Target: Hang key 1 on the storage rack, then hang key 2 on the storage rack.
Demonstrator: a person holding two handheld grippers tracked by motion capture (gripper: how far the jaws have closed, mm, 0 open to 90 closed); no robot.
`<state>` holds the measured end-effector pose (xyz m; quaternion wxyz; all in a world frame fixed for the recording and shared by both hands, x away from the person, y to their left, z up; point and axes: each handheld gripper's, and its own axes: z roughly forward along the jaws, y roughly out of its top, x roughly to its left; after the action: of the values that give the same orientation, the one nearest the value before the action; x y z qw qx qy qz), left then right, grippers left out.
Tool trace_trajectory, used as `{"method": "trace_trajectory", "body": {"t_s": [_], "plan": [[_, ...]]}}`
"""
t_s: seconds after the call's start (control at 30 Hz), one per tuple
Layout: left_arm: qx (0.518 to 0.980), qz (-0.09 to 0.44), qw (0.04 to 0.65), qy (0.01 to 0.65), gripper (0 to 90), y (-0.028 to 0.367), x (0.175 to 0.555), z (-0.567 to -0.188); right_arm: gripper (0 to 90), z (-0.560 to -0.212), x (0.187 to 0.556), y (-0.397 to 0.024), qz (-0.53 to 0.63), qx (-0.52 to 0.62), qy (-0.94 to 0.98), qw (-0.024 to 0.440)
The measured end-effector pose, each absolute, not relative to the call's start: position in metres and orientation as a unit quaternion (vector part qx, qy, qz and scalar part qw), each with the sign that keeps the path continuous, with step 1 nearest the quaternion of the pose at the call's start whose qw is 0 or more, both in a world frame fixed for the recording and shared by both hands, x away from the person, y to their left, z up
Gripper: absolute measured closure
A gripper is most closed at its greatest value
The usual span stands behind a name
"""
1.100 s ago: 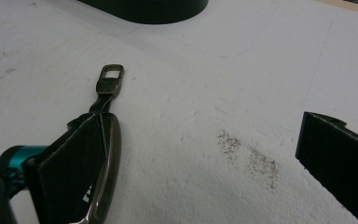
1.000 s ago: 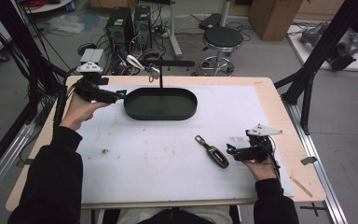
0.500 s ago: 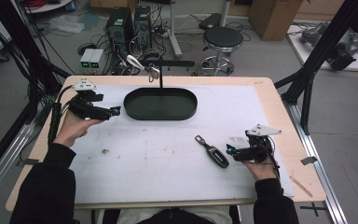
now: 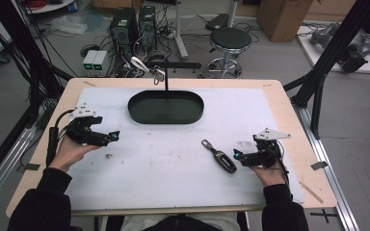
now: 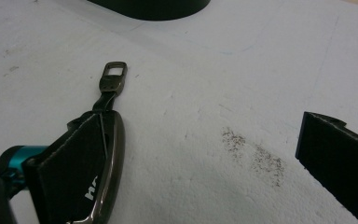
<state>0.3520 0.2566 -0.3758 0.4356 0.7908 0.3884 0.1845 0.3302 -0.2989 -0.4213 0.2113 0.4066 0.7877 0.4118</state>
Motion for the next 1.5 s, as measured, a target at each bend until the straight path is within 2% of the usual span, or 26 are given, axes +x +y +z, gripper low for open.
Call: {"method": "trace_trajectory", "body": {"t_s": [0.13, 0.3, 1.07, 1.37, 1.43, 1.5], "plan": [[0.784, 0.193, 0.445, 0.388, 6.8, 0.259, 0.338, -0.384, 0.9, -0.416, 0.331, -0.297, 0.418, 0.404, 0.785, 0.214], [0.782, 0.197, 0.443, 0.393, 6.7, 0.265, 0.326, -0.393, 0.9, -0.410, 0.333, -0.292, 0.424, 0.400, 0.788, 0.195], [0.774, 0.190, 0.437, 0.417, 6.8, 0.289, 0.299, -0.428, 1.0, -0.401, 0.362, -0.248, 0.359, 0.367, 0.846, 0.141], [0.769, 0.196, 0.436, 0.424, 6.8, 0.295, 0.292, -0.433, 1.1, -0.410, 0.378, -0.209, 0.277, 0.350, 0.890, 0.098], [0.769, 0.197, 0.437, 0.423, 6.8, 0.295, 0.291, -0.433, 6.2, -0.412, 0.381, -0.202, 0.261, 0.355, 0.894, 0.085], [0.769, 0.196, 0.437, 0.423, 6.8, 0.296, 0.290, -0.433, 6.2, -0.414, 0.384, -0.196, 0.250, 0.358, 0.897, 0.072]]}}
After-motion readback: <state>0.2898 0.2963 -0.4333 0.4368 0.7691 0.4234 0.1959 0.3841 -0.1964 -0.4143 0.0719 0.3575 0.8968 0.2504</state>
